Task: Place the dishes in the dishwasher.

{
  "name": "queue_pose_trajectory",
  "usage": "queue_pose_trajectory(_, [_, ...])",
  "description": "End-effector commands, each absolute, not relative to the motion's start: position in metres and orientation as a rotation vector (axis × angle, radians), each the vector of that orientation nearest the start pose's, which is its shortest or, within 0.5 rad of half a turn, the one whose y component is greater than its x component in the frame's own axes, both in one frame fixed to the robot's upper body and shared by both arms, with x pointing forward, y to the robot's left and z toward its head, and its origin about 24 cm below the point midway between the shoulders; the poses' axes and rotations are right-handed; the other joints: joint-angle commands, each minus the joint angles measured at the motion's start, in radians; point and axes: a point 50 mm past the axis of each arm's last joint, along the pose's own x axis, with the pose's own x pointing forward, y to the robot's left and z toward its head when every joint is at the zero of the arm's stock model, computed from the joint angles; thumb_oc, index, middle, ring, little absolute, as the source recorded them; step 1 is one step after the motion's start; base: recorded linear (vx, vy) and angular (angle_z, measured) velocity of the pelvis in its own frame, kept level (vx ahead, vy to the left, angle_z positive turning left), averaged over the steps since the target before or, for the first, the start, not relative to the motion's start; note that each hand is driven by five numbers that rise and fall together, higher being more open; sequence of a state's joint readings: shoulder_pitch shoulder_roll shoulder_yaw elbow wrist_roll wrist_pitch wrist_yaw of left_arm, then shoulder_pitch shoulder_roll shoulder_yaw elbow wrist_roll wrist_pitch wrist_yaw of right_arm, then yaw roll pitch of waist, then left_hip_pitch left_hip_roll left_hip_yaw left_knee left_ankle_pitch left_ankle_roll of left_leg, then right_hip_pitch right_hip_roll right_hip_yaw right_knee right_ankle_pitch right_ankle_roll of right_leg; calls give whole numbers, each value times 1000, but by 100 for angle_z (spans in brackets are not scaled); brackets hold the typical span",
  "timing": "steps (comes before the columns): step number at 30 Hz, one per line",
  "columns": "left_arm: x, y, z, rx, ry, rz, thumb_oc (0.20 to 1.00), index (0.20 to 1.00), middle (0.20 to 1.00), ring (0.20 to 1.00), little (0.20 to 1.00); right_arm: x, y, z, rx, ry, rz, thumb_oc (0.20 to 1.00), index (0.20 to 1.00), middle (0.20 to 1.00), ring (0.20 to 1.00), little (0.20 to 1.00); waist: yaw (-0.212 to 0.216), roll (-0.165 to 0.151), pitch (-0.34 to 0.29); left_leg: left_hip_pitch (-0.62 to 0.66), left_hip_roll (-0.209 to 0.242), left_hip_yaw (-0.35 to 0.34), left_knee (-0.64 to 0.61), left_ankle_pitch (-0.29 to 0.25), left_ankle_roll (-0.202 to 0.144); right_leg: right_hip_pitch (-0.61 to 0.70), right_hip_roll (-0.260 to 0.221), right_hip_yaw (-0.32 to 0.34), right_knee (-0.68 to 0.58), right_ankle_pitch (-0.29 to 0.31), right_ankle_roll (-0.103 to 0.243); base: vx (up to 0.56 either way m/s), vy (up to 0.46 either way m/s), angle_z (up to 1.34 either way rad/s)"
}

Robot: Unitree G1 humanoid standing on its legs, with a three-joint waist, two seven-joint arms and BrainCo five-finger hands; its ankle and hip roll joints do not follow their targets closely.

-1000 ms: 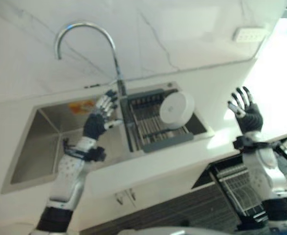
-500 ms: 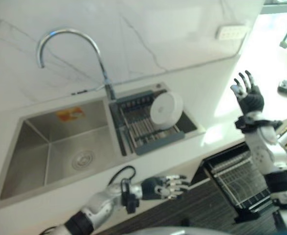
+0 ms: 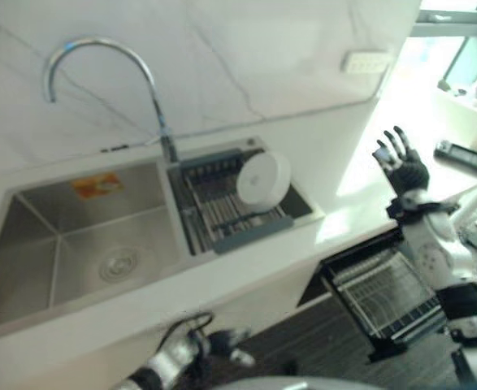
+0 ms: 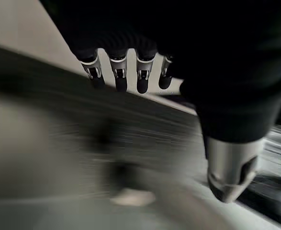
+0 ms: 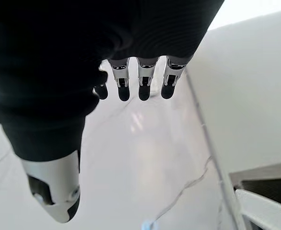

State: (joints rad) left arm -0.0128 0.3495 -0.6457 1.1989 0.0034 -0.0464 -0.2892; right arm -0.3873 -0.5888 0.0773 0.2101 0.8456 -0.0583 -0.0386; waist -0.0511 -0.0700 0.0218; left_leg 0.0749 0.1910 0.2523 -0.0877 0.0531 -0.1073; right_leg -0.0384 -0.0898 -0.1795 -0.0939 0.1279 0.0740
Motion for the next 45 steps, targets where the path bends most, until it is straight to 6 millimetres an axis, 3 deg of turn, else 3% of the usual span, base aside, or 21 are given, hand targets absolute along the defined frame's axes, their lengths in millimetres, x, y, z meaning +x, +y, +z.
queue_pose_trajectory(1, [87, 243, -160, 831, 1343, -526, 1000, 1000, 1000, 1000, 1000, 330, -229, 196, 251, -391, 83, 1000, 1000, 1000, 1000, 1000, 16, 27, 62, -46, 100, -40, 0, 62, -47, 111, -18, -15, 7, -92, 32, 60, 17, 8])
queue_pose_trajectory(3, [67, 250, -163, 879, 1404, -473, 1000, 1000, 1000, 1000, 1000, 331, -231, 196, 248, -394, 78, 1000, 1000, 1000, 1000, 1000, 24, 29, 66, -60, 108, -47, 0, 72, -56, 107, -12, -15, 7, -93, 27, 36, 19, 8])
queue_pose_trajectory(9, [47, 269, -161, 796, 1461, -211, 1000, 1000, 1000, 1000, 1000, 330, -236, 199, 234, -407, 48, 1000, 1000, 1000, 1000, 1000, 59, 33, 93, -103, 112, -85, 0, 93, -61, 89, -5, -30, 7, -96, 14, -23, 16, 11])
queue_pose_trajectory(15, [21, 272, -162, 724, 1525, -147, 1000, 1000, 1000, 1000, 1000, 335, -241, 186, 205, -318, 45, 1000, 1000, 1000, 1000, 1000, 83, 35, 88, -102, 105, -97, 0, 93, -63, 107, -10, -44, 7, -104, 13, 69, 22, 11])
queue_pose_trajectory(20, [9, 272, -162, 574, 1542, -41, 1000, 1000, 1000, 1000, 1000, 347, -258, 186, 188, -256, -51, 1000, 1000, 1000, 1000, 1000, 120, 45, 80, -86, 84, -116, 0, 81, -60, 138, -25, -61, 7, -114, 20, 138, 11, 2])
queue_pose_trajectory(23, [2, 276, -161, 408, 1544, 107, 1000, 1000, 1000, 1000, 1000, 350, -269, 185, 179, -235, -87, 1000, 1000, 1000, 1000, 1000, 143, 54, 76, -84, 70, -127, 0, 77, -57, 145, -41, -71, 7, -111, 30, 123, 0, 2])
queue_pose_trajectory(28, [-1, 279, -159, 389, 1506, 139, 1000, 1000, 1000, 1000, 1000, 355, -274, 190, 181, -205, -116, 1000, 1000, 1000, 1000, 1000, 164, 65, 79, -80, 53, -138, 0, 72, -51, 158, -57, -84, 7, -111, 40, 83, 6, 7])
queue_pose_trajectory(35, [2, 277, -160, 374, 1497, 123, 1000, 1000, 1000, 1000, 1000, 361, -274, 173, 265, -123, -116, 1000, 1000, 1000, 1000, 1000, 177, 75, 82, -74, 31, -149, 0, 61, -43, 177, -84, -103, 7, -107, 56, 86, -4, 10])
queue_pose_trajectory(43, [17, 280, -158, 411, 1442, 79, 1000, 1000, 1000, 1000, 1000, 366, -253, 160, 289, -92, -64, 1000, 1000, 1000, 1000, 1000, 183, 81, 93, -82, 18, -163, 0, 59, -36, 175, -96, -102, 7, -102, 63, 18, -5, 5])
queue_pose_trajectory(45, [19, 276, -159, 424, 1425, 51, 1000, 1000, 1000, 1000, 1000, 367, -235, 157, 270, -89, -11, 1000, 1000, 1000, 1000, 1000, 187, 80, 103, -94, 17, -166, 0, 63, -33, 166, -96, -97, 7, -96, 64, -57, -23, 3])
